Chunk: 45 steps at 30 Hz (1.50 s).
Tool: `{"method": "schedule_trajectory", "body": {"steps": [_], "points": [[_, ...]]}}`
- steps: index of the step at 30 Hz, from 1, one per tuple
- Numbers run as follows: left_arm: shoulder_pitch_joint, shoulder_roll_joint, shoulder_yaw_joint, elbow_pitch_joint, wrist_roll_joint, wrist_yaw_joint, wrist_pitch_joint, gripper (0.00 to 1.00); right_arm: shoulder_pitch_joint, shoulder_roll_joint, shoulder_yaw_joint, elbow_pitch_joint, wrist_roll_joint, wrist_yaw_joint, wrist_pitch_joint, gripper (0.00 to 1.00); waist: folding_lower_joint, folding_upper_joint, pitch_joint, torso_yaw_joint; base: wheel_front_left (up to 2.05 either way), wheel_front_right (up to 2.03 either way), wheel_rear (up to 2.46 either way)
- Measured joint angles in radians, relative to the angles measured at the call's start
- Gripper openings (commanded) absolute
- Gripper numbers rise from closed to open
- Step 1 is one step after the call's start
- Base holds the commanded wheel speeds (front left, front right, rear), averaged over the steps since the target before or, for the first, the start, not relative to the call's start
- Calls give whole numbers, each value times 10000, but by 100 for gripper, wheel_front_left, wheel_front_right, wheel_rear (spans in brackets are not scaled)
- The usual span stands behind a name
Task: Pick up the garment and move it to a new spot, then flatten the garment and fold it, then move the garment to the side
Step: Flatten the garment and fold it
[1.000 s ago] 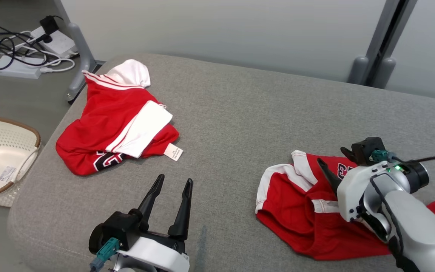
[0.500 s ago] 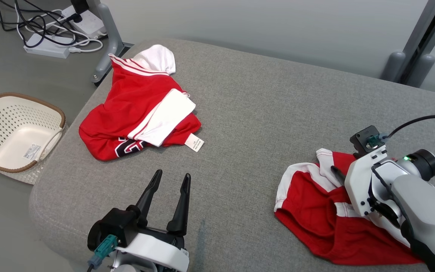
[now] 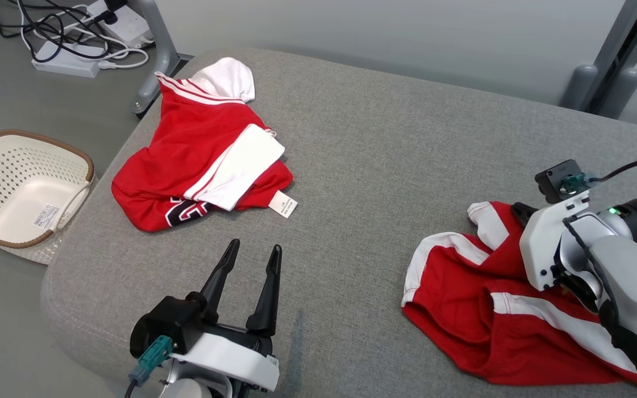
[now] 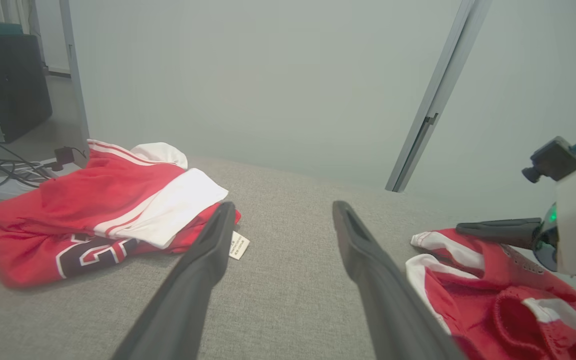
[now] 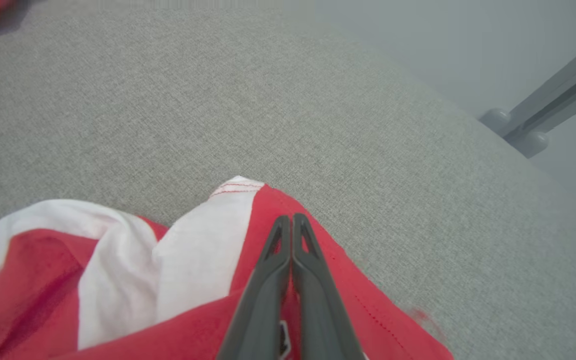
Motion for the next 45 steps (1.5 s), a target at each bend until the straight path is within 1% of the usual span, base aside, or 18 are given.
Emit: {"method": "schedule_trajectory", "body": {"steps": [5, 9, 13, 14, 17, 18, 22, 24, 26, 31, 32, 33, 34, 35, 37, 41, 45], "points": [[-44, -2, -31, -25, -54, 12, 0, 100, -294, 35, -69, 443, 81, 0, -792, 0, 0, 0, 20, 19, 0, 0, 0], [-44, -2, -42, -38, -56, 12, 0, 100, -757, 88, -454, 961, 192, 0, -1655, 0, 0, 0, 60, 27, 0, 0, 0], [-48, 0, -79, -48, -65, 12, 0, 100, -1384, 117, -963, 1787, 174, 0, -2550, 0, 0, 0, 136, 54, 0, 0, 0], [-56, -2, -113, -59, -65, 10, 0, 100, -1719, 144, -1283, 2353, 173, 0, -2880, 0, 0, 0, 178, 79, 0, 0, 0], [-128, -2, -178, -71, -69, 10, 0, 100, -2112, 6, -1666, 2949, -48, 0, -3219, 0, 0, 0, 250, 145, 0, 0, 0], [-128, -2, -178, -71, -69, 10, 0, 100, -2112, 6, -1666, 2949, -48, 0, -3219, 0, 0, 0, 250, 145, 0, 0, 0], [-152, -2, -249, -81, -71, 10, 2, 100, -2409, -560, -2585, 3168, -422, 0, -3475, 0, 0, 0, 338, 270, 0, 0, 0], [-154, 4, -272, -86, -69, 10, 0, 100, -2332, -1072, -3258, 3170, -786, 0, -3524, 0, 0, 0, 375, 330, 0, 0, 0], [-156, 8, -291, -88, -69, 10, 2, 100, -2117, -1440, -3988, 3193, -1129, 0, -3545, 0, 0, 0, 404, 384, 0, 0, 0], [-158, 6, -332, -82, -69, 10, 0, 100, -1685, -1626, -5762, 3202, -2454, 2, -3524, 0, 0, 1, 415, 423, 0, 0, 0], [-158, 8, -332, -75, -69, 10, 2, 100, -1611, -1609, -6192, 3195, -2675, 0, -3344, 14, 0, 0, 405, 414, 0, 0, 0], [-158, 4, -334, -71, -65, 10, 0, 100, -1454, -1536, -6589, 3191, -2788, 0, -3020, 14, 0, 0, 391, 400, 0, 0, 0], [-158, -8, -347, -73, -63, 10, 0, 100, -1271, -1421, -6863, 3202, -3080, 0, -2832, 100, 0, 0, 381, 378, 0, 0, 0], [-158, -2, -351, -69, -61, 8, 0, 100, -1123, -1231, -6970, 3225, -3427, -2, -2539, 100, 0, 0, 368, 350, 0, 0, 0], [-167, -8, -334, -73, -46, 6, 0, 100, -1078, -851, -7237, 3227, -4054, 2, -2600, 100, 0, 0, 344, 267, 0, 0, 0], [-203, 6, -238, -75, 31, 2, 0, 100, -1060, -500, -7856, 3210, -4899, 0, -2569, 100, 0, 1, 264, 6, 0, 0, 0], [-264, -4, -98, -82, 123, -19, 0, 100, -1018, 52, -8096, 3212, -5634, 0, -2936, 100, 0, 0, 94, -337, 0, 0, 0]]}}
